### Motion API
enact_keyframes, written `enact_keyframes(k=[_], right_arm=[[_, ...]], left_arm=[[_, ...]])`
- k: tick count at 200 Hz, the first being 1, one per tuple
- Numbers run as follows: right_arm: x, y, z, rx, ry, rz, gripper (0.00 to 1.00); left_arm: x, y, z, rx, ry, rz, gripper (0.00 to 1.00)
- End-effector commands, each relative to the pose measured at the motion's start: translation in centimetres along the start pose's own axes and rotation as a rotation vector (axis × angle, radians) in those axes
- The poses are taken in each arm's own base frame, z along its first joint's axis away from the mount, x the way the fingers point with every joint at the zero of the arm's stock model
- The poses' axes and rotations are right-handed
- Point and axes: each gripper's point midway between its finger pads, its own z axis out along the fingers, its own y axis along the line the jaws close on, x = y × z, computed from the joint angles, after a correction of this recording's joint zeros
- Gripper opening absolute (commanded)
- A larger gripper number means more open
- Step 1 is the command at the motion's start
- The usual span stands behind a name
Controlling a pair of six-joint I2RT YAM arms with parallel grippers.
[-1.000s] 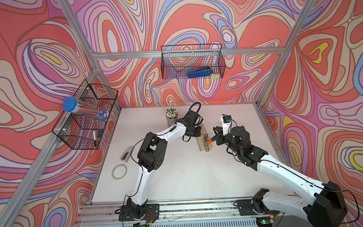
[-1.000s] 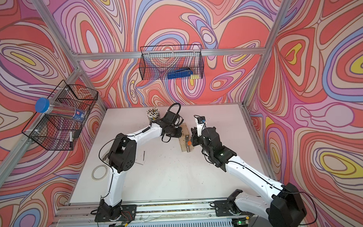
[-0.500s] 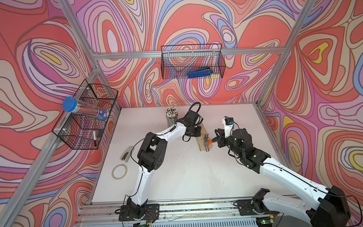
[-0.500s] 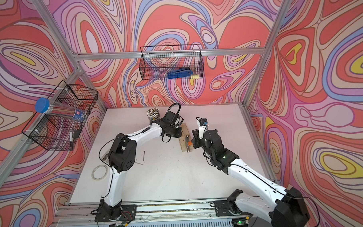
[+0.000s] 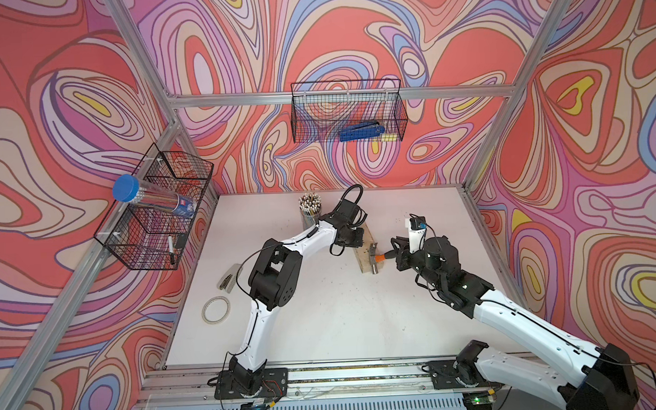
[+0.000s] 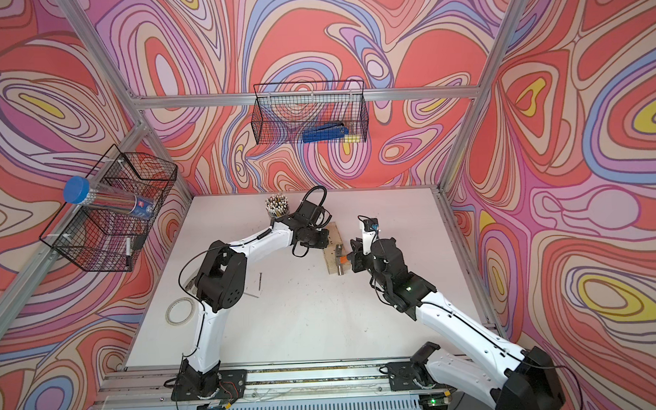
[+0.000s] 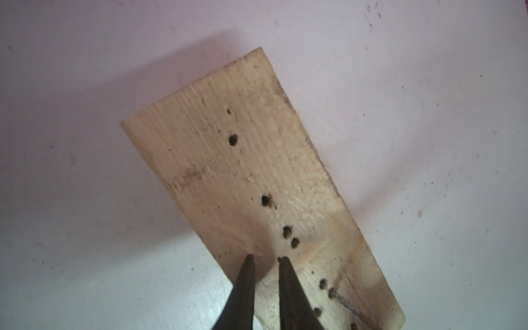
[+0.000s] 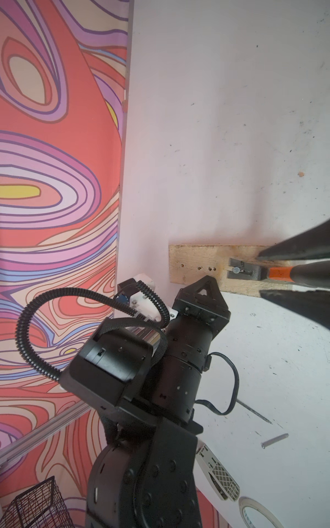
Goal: Use a claw hammer to pull out a nail
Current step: Remove the nail from the mounting plate.
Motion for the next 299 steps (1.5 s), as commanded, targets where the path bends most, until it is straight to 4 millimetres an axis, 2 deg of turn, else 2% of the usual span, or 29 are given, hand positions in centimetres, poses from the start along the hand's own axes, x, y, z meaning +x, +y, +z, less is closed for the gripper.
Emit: enact_keyframes(k=[1,71,124,143,180,197,222,249,281,299], right_arm=[[7.9,-1.3,-0.1,0.046,0.275,-0.053,0.0],[6.0,-1.9,-1.4,0.074,0.195,-0.026,0.0],[4.9,-1.6,-1.6,0.063,0.171,-0.021,0.0],[3.2,-1.1,-1.9,0.051,0.141,-0.016,0.0],[-3.2,-0.4,-4.1,0.035,-0.001,-0.013,0.0],[-5.0,0.1,-4.6,0.023,-0.014,-0.026,0.0],[-6.0,0.3,-4.6,0.033,0.023,-0.039,0.0],[-6.3,0.4,-4.3,0.039,0.062,-0.044,0.0],[-7.4,1.2,-4.4,0.009,0.071,-0.034,0.0],[-7.9,1.3,-4.3,0.016,0.095,-0.048,0.0]], left_arm=[[11.8,7.5,3.7,-0.236,0.388,-0.077,0.19],[11.8,7.5,3.6,-0.235,0.388,-0.077,0.19],[11.9,7.5,3.6,-0.235,0.387,-0.077,0.19],[12.0,7.5,3.5,-0.234,0.389,-0.078,0.19],[12.1,7.4,3.5,-0.219,0.383,-0.084,0.19],[12.0,6.8,3.6,-0.196,0.377,-0.09,0.19],[10.2,5.5,2.9,-0.145,0.321,-0.089,0.21],[6.9,3.1,1.3,-0.07,0.233,-0.063,0.23],[2.5,-0.3,-1.9,0.036,0.112,-0.014,0.28],[0.7,-2.1,-4.3,0.09,0.048,0.016,0.3]])
